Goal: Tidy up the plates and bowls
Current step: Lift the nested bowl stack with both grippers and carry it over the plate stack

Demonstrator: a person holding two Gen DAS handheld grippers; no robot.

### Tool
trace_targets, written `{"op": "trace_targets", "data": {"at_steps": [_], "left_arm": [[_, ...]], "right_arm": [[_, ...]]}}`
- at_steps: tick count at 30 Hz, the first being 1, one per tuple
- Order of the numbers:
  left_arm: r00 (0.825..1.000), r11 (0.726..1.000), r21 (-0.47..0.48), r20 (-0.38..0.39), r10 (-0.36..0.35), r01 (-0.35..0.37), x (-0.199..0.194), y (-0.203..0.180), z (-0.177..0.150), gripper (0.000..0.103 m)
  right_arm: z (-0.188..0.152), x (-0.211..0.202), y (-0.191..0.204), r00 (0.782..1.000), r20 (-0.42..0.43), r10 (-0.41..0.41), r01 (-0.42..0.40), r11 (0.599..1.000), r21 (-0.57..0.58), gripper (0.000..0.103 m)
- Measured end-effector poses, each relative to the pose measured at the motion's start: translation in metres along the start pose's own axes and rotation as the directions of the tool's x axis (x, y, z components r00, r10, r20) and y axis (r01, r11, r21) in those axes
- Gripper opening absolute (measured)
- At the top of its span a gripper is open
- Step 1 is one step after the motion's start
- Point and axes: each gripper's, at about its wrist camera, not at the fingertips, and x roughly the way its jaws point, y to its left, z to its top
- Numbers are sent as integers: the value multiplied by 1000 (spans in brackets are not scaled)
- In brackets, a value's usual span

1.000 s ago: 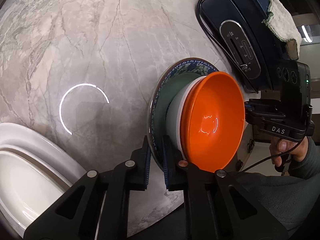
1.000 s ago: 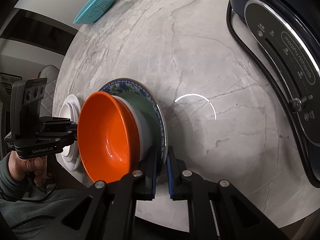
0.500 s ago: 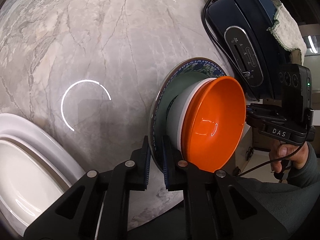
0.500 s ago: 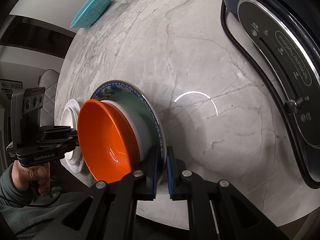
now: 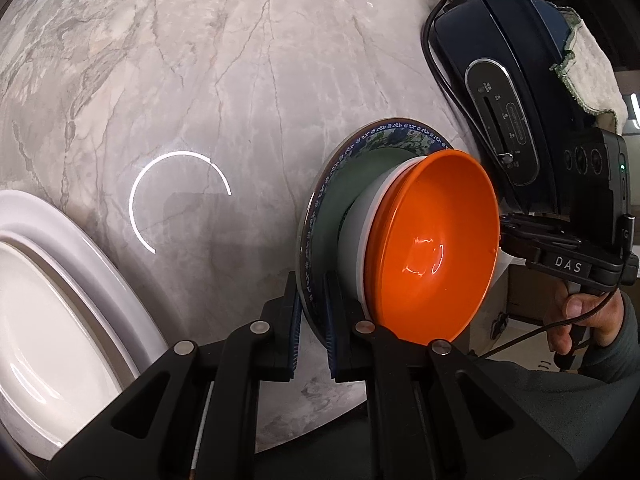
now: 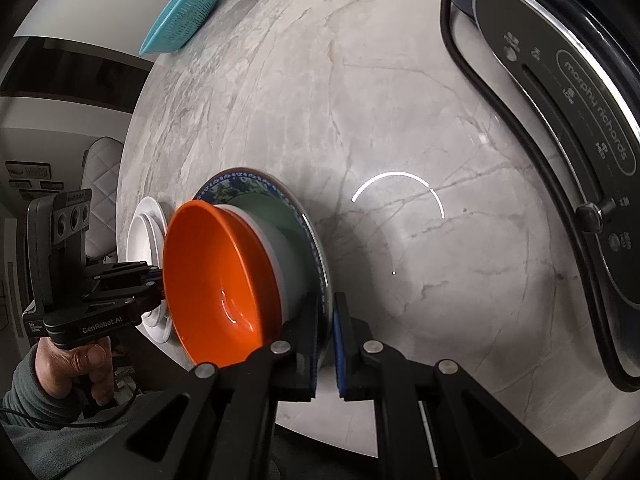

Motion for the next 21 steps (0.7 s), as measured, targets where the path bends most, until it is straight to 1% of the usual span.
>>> {"op": "trace_targets", "data": {"at_steps": [5, 13, 19, 21], "left_arm": [[1000, 999, -50, 10, -17, 18, -1, -1, -3, 8], [1000, 997, -83, 18, -6, 7, -1, -1, -9, 8], [1000, 995, -100, 26, 2, 0, -10, -2, -10, 8], [1000, 994, -113, 27, -5, 8, -13, -1, -11, 8]], "right_arm": [[1, -2, -1, 1000, -10, -7, 6, 1000, -11, 10], [4, -4, -2, 1000, -27, 0, -1, 1000, -23, 10], [7, -7, -2, 999, -32, 20, -20, 1000, -14, 10], [10, -7, 1, 999, -35, 18, -18, 1000, -23, 10]]}}
